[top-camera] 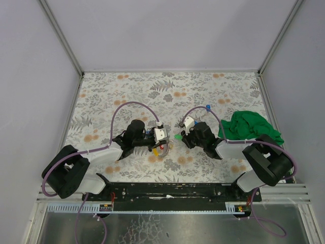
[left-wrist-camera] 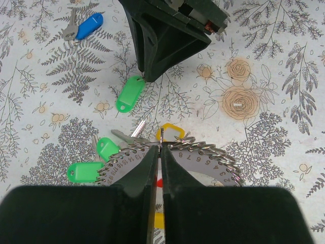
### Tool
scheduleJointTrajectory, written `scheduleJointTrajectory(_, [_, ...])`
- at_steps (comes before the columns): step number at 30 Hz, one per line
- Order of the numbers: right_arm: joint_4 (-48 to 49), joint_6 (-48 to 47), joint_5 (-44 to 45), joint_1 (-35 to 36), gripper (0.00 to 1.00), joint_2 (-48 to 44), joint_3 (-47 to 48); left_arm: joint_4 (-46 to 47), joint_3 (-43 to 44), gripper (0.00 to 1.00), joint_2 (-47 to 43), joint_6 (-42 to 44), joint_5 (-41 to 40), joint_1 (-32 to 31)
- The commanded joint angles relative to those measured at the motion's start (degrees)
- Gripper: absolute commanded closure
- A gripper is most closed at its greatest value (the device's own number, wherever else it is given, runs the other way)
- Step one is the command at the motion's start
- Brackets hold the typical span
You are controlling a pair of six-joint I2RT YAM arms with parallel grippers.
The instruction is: Put the keys on the keyring
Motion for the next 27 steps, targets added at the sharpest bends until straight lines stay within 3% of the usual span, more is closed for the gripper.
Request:
scheduleJointTrajectory(1, [2.9,-1.12,1.64,0.84,0.75,0.85,0.89,3.55,1.4,0.99,-0.7,-0.43,1.0,0.43])
scheduleJointTrajectory(11, [2.39,-1.14,3.03,0.86,0.76,2.06,1.29,3.48,1.38,0.99,-0.81,-0.45,1.05,0.45])
scheduleJointTrajectory(19, [1.93,-0.52,2.71,0.85,0.99,1.43,1.07,3.46,1.31,1.0,-1.09,-0.5,1.02,0.5])
scheduleJointTrajectory(27, [-0.47,-1.72,0.11,0.85,1.0,-1.33,1.73,3.41,1.22,1.0,-1.36,-0.35,0.9,0.43])
